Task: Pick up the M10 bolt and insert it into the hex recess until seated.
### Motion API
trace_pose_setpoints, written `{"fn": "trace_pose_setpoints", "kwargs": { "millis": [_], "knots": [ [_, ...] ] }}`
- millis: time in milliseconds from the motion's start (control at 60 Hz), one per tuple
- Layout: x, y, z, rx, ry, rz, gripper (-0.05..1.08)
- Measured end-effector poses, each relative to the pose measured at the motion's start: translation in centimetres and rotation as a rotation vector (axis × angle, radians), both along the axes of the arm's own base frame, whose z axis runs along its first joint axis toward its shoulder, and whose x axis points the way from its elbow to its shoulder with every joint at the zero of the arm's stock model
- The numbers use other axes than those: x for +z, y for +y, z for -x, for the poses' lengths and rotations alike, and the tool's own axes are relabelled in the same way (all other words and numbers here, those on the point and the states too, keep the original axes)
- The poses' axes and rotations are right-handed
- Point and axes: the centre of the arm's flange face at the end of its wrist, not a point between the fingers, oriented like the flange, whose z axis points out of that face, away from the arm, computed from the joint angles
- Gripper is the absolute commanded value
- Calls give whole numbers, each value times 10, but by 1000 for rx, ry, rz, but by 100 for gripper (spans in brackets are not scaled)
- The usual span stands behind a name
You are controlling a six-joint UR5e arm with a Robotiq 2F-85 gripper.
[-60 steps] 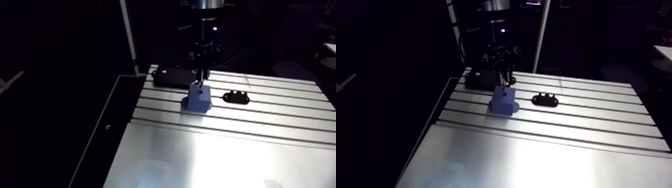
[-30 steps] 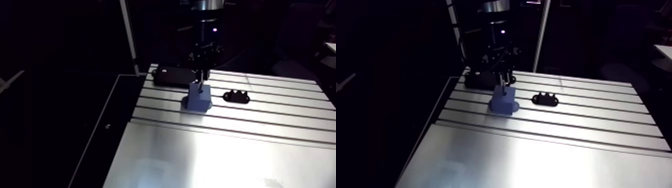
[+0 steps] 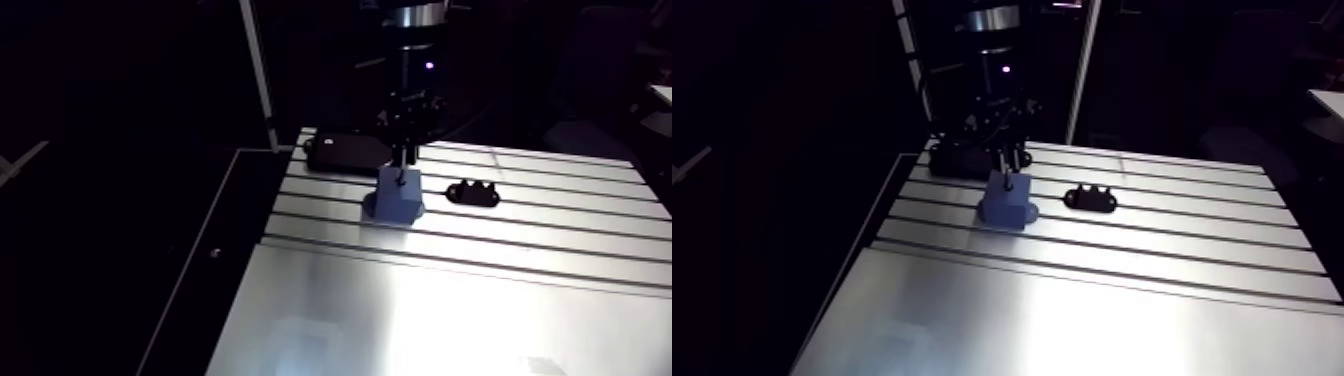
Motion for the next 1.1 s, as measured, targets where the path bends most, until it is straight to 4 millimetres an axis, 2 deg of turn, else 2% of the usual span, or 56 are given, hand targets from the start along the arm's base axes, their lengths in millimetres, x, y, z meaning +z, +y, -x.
{"fn": "trace_pose_setpoints", "kwargs": {
  "millis": [1100],
  "knots": [
    [-8,0,3,9,6,3,96]
  ]
}}
